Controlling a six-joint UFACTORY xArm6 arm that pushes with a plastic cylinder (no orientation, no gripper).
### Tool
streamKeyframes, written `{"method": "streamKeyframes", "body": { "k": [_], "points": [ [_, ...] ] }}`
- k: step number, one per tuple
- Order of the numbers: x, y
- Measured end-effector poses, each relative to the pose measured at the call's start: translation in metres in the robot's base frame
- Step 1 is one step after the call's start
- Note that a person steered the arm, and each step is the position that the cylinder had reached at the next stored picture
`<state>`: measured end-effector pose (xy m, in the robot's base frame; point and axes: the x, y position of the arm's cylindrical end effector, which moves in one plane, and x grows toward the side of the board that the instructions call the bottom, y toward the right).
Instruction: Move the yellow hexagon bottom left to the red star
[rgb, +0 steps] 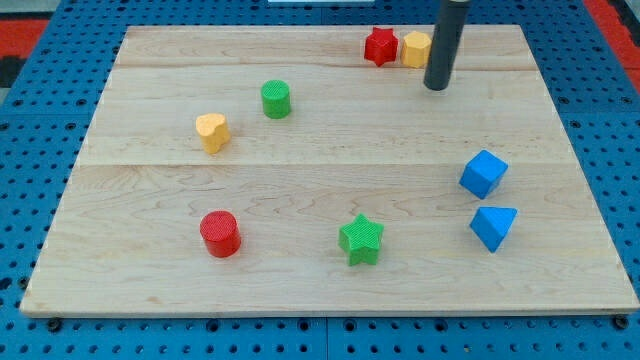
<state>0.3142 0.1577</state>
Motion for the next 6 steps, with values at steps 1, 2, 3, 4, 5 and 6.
{"method": "streamKeyframes", "body": {
  "k": [1, 2, 3, 4, 5, 6],
  "points": [
    [-0.038, 0.043],
    [-0.090, 0.044],
    [-0.058, -0.077],
    [-0.024, -0.115],
    [-0.050, -0.090],
    [-0.111, -0.069]
  ]
}}
